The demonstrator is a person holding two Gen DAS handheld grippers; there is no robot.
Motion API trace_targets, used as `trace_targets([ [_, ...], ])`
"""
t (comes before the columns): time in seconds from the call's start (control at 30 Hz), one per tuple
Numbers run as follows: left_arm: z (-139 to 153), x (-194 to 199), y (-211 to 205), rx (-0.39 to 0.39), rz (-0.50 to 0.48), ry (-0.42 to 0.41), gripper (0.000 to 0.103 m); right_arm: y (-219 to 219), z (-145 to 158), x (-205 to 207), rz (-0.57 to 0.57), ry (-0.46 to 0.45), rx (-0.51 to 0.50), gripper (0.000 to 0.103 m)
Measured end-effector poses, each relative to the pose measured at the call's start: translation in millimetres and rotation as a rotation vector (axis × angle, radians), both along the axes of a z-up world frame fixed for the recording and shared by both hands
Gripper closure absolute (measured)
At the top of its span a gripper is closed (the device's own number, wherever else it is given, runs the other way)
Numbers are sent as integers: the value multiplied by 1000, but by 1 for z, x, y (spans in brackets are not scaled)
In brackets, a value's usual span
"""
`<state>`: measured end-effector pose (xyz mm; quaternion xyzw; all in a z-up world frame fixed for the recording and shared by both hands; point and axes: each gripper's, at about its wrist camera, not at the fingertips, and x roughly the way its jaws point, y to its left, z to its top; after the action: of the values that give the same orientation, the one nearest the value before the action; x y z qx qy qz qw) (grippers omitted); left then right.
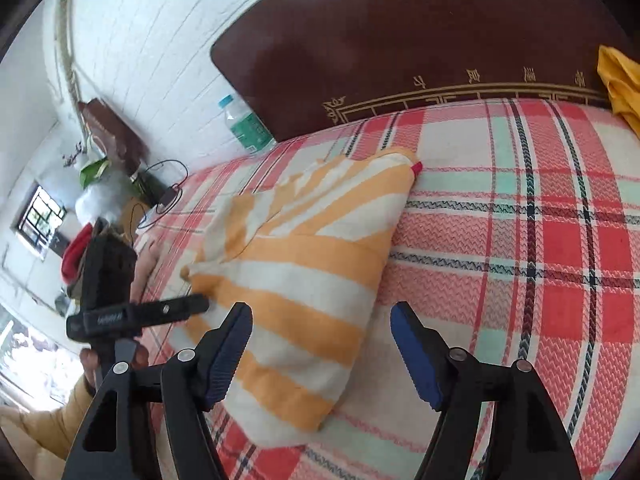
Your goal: Fold clothes
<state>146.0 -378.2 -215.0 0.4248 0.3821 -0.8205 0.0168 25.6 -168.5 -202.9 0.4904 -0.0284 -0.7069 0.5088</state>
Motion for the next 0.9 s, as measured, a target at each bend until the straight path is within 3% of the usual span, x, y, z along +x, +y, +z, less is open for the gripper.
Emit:
trace_targets([
  [0.23, 0, -5, 20, -16, -100, -23, 26, -39, -30, -33, 5, -188, -45, 28],
  [0.37, -2, -4, 21, 21, -113, -17, 27, -53, -37, -31, 42, -207, -72, 26],
  [0.4, -2, -4, 23, 21, -119, -17, 42, -55, -37, -31, 48, -207, -71, 29],
  [0.47, -7, -6, 25, 34, -125, -43, 65, -55, -32, -30, 49, -214, -84, 55],
  [0.5, -8, -6, 24, 29, -117, -49, 74, -55, -28, -29, 49, -218, -93, 58],
  [0.63, -4, 1, 17, 78, -90, -25, 85, -53, -14, -26, 45, -235, -127, 74],
  [0.83, 39, 28, 1, 102, -80, 86, 86, -50, 7, -20, 40, -261, -178, 79],
  [0.9, 60, 42, -7, 99, -79, 128, 86, -56, 27, -12, 54, -255, -213, 79],
])
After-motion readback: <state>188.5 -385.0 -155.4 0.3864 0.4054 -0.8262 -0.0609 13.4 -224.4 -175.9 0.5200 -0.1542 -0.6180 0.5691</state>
